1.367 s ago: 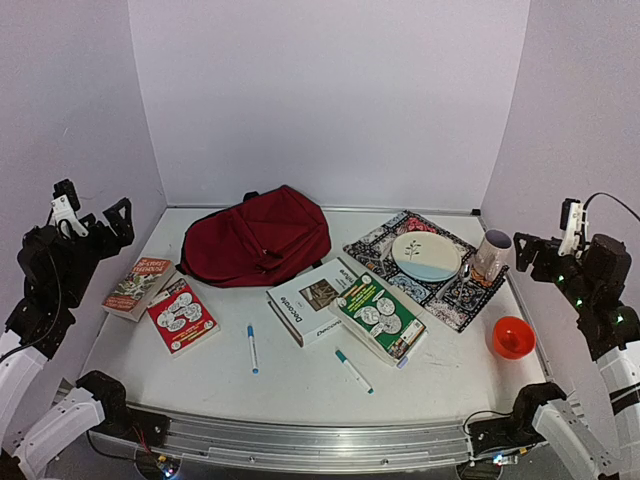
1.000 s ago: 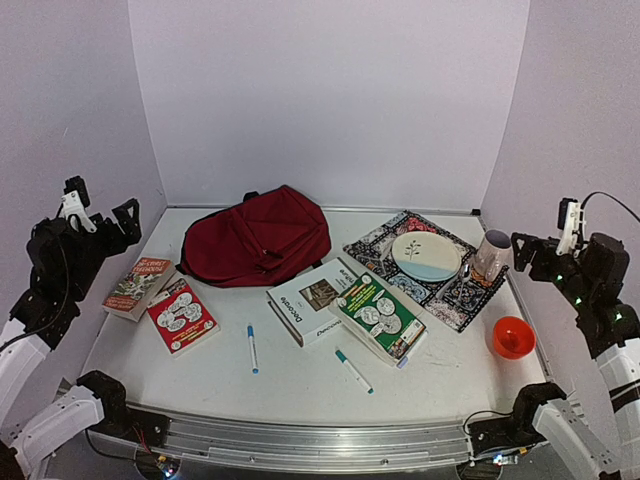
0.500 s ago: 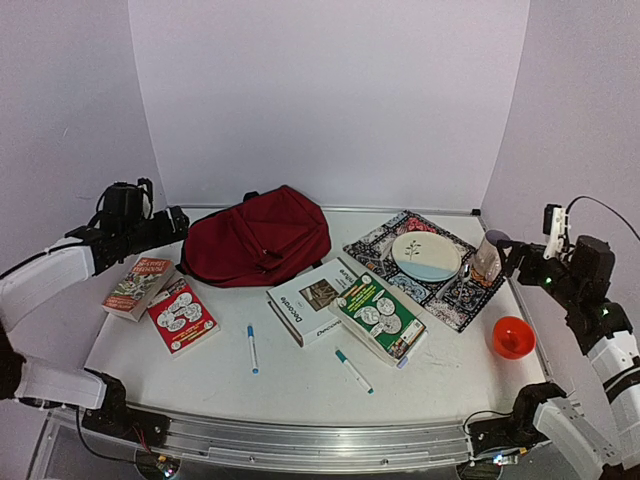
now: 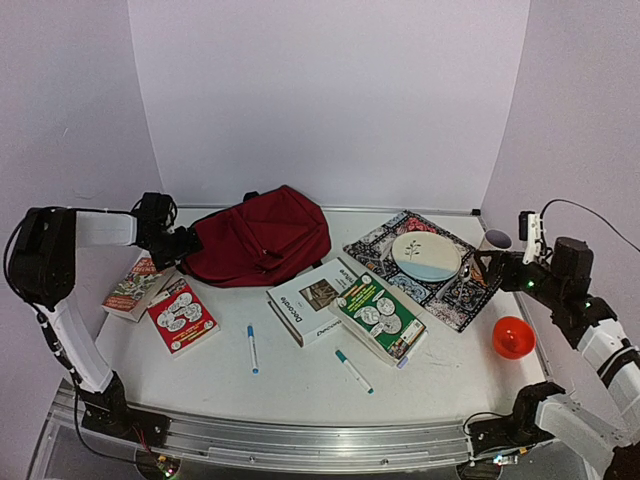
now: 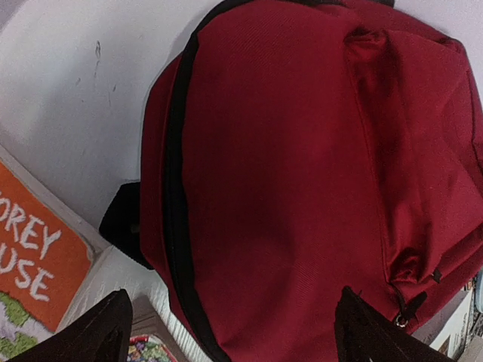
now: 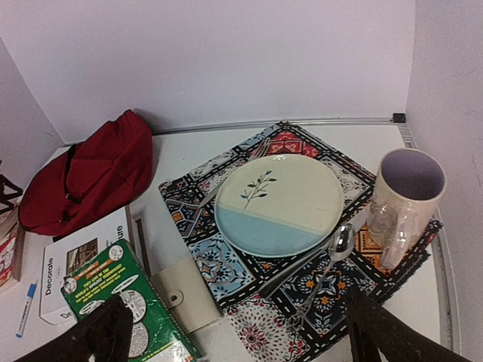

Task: Pack the student bag
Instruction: Pick up the student bag from the center of the board.

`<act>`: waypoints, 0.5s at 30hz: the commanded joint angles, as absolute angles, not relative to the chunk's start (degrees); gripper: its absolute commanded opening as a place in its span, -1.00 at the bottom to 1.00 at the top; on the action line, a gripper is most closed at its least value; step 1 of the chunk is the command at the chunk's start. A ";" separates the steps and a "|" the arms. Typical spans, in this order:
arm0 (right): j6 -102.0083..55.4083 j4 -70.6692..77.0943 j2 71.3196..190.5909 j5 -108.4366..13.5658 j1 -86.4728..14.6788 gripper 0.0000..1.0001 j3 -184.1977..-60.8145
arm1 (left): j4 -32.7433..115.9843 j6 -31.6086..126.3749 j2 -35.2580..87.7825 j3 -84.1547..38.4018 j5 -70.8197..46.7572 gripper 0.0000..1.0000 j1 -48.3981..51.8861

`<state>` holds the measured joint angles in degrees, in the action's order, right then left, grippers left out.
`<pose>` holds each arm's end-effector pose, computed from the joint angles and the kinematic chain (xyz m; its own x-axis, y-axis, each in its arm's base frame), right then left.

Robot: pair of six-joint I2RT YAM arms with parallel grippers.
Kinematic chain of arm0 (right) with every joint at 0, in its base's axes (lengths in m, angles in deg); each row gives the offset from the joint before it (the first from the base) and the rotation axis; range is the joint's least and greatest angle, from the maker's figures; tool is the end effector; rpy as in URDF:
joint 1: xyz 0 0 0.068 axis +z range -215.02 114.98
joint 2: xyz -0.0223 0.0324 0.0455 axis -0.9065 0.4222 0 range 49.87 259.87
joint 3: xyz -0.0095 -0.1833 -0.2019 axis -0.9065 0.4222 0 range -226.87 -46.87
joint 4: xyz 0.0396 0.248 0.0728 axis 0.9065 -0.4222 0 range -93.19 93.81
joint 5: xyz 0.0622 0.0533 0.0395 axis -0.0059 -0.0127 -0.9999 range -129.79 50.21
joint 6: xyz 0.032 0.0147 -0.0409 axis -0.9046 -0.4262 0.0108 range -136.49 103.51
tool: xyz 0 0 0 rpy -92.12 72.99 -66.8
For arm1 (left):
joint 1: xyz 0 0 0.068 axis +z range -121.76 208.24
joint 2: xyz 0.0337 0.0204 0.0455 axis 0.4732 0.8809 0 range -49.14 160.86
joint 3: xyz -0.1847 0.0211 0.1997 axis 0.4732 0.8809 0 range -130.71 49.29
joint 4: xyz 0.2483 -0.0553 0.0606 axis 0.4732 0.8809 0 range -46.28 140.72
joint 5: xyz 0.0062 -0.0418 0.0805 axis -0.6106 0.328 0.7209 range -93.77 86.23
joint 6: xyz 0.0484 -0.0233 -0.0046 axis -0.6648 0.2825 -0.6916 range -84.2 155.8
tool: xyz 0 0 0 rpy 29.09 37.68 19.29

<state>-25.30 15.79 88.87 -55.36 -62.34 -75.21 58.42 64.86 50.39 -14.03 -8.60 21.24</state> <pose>0.1743 0.0178 0.2959 -0.0252 0.1466 -0.9889 -0.3129 0.9383 0.1471 0.3629 -0.0476 0.1925 -0.7580 -0.3944 -0.5195 -0.2218 0.9049 -0.3633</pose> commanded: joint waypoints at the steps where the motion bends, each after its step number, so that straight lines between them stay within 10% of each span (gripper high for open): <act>1: -25.28 18.90 89.77 -52.55 -57.33 0.96 -75.57 | 59.49 65.84 56.92 -18.53 -11.45 0.79 21.52; 6: -25.28 20.73 92.77 -47.35 -49.49 0.96 -75.65 | 59.47 66.37 61.55 -20.13 -16.38 0.48 21.53; 15: -24.81 27.29 103.95 -43.61 -38.68 0.96 -80.29 | 59.37 69.09 52.79 -20.50 -23.14 -0.97 21.48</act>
